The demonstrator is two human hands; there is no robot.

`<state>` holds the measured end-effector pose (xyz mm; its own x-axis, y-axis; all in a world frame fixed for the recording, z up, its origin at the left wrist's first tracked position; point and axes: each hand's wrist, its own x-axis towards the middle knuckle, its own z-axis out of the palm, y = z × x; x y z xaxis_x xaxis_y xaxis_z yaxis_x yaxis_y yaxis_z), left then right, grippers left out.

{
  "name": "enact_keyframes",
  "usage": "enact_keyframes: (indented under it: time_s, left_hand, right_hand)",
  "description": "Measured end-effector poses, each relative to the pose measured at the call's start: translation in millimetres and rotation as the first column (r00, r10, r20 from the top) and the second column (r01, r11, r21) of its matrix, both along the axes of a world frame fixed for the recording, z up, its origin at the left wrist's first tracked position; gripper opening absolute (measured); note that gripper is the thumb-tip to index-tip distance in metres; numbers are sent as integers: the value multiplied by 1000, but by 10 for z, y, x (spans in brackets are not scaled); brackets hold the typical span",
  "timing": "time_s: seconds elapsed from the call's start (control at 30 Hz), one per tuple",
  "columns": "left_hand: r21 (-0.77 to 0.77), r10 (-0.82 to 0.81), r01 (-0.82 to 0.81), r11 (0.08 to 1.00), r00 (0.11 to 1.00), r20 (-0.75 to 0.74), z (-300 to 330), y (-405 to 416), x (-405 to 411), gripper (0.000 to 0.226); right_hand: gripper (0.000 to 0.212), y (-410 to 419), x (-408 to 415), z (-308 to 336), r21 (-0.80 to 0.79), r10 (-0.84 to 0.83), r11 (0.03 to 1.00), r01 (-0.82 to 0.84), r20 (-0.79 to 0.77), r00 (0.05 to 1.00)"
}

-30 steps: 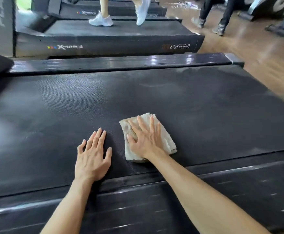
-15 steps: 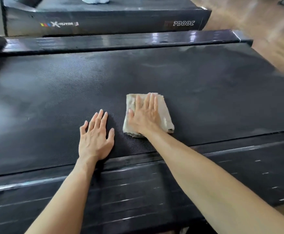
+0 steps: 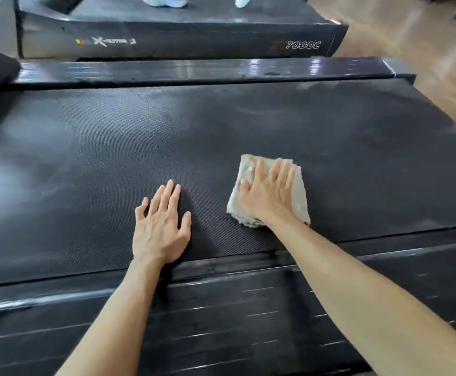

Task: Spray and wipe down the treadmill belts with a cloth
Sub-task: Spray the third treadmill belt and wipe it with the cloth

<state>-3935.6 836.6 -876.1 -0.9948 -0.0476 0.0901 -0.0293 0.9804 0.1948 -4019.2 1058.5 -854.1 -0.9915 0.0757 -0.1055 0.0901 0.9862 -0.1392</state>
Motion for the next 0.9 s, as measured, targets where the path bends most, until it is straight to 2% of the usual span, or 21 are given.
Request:
enact_keyframes:
  time_s: [0.27,0.37,0.47,0.53,0.63,0.73,0.77,0.87,0.9]
  left_hand:
    - [-11,1,-1,1000,1000,-1,-18,-7,-12,76]
    - [-5,4,-4,1000,1000,2,-14,-2,-9,76]
    - [-4,2,-2,1000,1000,1,-16,-7,-11,76]
    - [-6,3,-3,1000,1000,-5,-24,-6,-9,77]
    - [4,-1,1,1000,1000,-10,-21,-4,-8,77]
    - [7,0,0,1000,1000,-17,-25,-2,-11,77]
    - [9,2,-2,1000,1000,-17,-24,0,-9,77]
    - [0,0,0,1000,1000,-12,-21,4,-13,77]
    - [2,-1,1,1000,1000,-13,-15,6,-12,77]
  right_hand:
    - [72,-436,-524,-18,-19,226,974,-227,-45,973]
    - [68,-422,-572,44,-96,282,954,-284,-29,959]
    - [62,-214,-575,231,-138,190,969,-205,-119,975]
    - [61,16,-514,393,-155,3,987,-29,-168,986]
    - [81,311,-431,563,-234,-219,949,209,-17,975]
    - [104,345,-377,644,-267,-268,910,318,207,941]
    - [101,322,-364,665,-266,-250,910,317,257,933]
    - [58,281,-394,700,-268,-187,919,289,347,919]
    - [50,281,-409,698,-281,-174,914,291,376,910]
